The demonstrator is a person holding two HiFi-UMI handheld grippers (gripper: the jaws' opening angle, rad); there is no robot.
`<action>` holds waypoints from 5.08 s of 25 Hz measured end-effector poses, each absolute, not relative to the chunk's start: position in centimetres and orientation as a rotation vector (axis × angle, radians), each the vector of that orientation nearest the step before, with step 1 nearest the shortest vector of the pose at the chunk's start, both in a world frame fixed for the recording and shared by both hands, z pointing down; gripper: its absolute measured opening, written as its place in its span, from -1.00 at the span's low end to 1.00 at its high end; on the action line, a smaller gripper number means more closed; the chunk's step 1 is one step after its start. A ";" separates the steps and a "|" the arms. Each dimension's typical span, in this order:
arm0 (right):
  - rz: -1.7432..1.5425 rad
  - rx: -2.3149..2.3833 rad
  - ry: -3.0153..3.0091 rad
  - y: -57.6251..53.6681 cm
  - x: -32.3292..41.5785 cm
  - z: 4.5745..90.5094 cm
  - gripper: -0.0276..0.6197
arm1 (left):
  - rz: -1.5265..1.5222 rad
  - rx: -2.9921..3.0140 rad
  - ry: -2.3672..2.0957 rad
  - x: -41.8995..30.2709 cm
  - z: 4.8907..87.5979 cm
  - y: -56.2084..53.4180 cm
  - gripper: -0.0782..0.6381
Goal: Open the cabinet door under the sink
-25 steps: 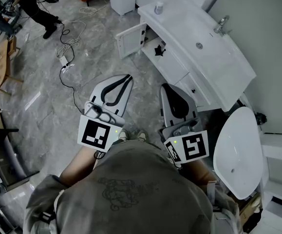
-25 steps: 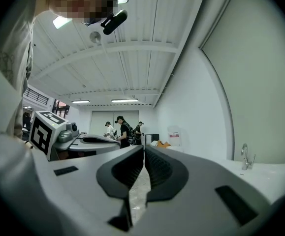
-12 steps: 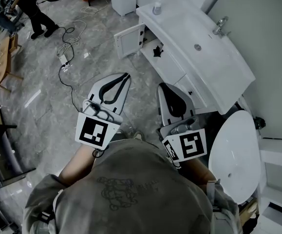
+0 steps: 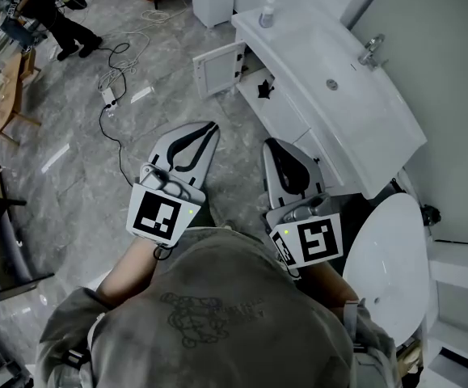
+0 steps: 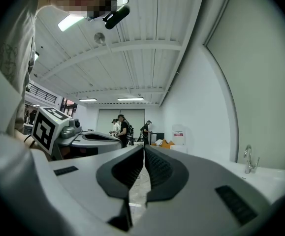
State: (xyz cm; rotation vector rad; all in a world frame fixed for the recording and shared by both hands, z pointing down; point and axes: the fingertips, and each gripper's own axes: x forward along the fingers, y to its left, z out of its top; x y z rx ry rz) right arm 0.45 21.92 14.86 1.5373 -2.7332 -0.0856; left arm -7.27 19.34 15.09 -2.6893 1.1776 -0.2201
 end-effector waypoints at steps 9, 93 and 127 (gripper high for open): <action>-0.095 1.520 -2.737 17.1 -1.3 16.0 -0.82 | -0.224 -2.660 1.183 -8.5 15.7 14.8 -0.71; 0.988 2.084 -1.572 -23.6 15.8 71.5 -0.53 | -0.803 -3.110 0.569 5.3 59.4 -27.2 -0.71; 0.913 2.114 -1.540 -22.5 13.9 77.8 -0.75 | -0.993 -3.156 0.530 3.9 69.5 -25.7 -0.71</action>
